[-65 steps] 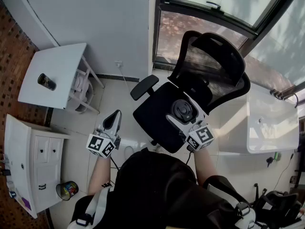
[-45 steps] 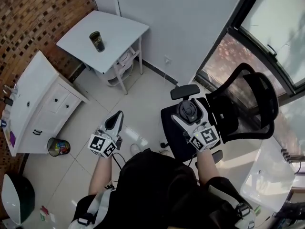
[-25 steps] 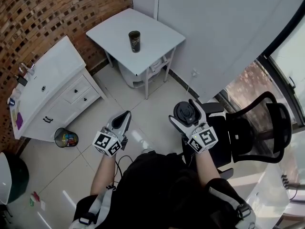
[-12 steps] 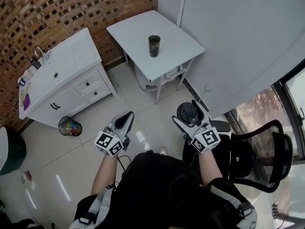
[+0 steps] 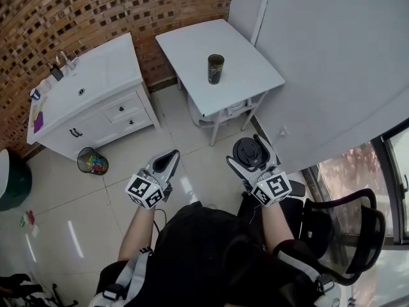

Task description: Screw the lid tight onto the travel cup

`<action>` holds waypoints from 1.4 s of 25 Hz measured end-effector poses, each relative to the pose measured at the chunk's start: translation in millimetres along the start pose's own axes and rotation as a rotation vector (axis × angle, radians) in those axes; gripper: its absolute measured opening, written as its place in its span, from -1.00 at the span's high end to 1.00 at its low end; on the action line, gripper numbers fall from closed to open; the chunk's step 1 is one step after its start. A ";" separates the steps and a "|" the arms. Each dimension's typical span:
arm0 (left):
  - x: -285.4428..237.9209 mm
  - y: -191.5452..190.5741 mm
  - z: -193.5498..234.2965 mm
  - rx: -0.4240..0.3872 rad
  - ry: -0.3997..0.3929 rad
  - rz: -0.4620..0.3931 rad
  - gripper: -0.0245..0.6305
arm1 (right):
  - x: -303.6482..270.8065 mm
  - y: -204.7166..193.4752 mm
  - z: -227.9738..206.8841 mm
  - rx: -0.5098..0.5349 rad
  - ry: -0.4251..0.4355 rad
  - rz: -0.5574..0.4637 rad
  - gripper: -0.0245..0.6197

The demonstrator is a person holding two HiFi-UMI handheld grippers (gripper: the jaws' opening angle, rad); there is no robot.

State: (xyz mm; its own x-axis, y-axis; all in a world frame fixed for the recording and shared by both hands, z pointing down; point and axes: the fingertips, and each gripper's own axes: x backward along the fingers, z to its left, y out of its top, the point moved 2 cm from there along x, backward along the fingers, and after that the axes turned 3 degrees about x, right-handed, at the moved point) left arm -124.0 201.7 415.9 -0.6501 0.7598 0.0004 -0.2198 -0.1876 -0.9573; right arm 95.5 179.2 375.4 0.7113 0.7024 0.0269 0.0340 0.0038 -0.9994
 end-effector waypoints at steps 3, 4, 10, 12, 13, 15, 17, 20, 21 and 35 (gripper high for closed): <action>-10.7 -3.1 -0.9 0.012 0.024 -0.006 0.92 | -0.5 0.0 -8.4 -0.011 0.029 -0.007 -0.56; -15.4 -3.8 -1.5 0.017 0.034 -0.010 0.92 | -0.2 -2.2 -12.3 -0.019 0.033 -0.002 -0.56; -46.2 -3.9 -20.5 0.020 0.051 -0.034 0.92 | 9.9 -22.4 -24.5 -0.069 0.075 0.031 -0.56; -53.1 -6.4 -23.8 0.011 0.047 -0.021 0.92 | 12.2 -27.4 -31.8 -0.088 0.074 0.036 -0.56; -54.8 -7.7 -23.8 0.009 0.047 -0.014 0.92 | 12.2 -28.3 -35.8 -0.101 0.071 0.034 -0.56; -55.8 -12.9 -20.9 0.007 0.052 0.000 0.92 | 10.7 -27.8 -42.9 -0.125 0.065 0.023 -0.56; -56.5 -17.4 -16.0 0.010 0.064 0.011 0.92 | 6.2 -27.1 -49.9 -0.125 0.059 0.019 -0.56; -57.8 -23.6 -2.6 0.028 0.086 0.027 0.92 | -5.8 -26.1 -57.4 -0.108 0.050 0.020 -0.56; -59.1 -26.0 5.0 0.036 0.095 0.035 0.92 | -10.3 -25.2 -59.1 -0.101 0.047 0.019 -0.56; -134.2 25.5 100.1 -0.021 0.026 -0.011 0.92 | -94.4 6.2 -112.1 -0.062 -0.033 -0.050 -0.56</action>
State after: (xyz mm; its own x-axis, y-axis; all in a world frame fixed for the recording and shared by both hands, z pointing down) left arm -115.1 32.6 420.4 -0.6283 0.7780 0.0038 -0.2111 -0.1658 -0.9633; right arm 107.2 33.2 369.0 0.6840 0.7256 0.0752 0.1130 -0.0036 -0.9936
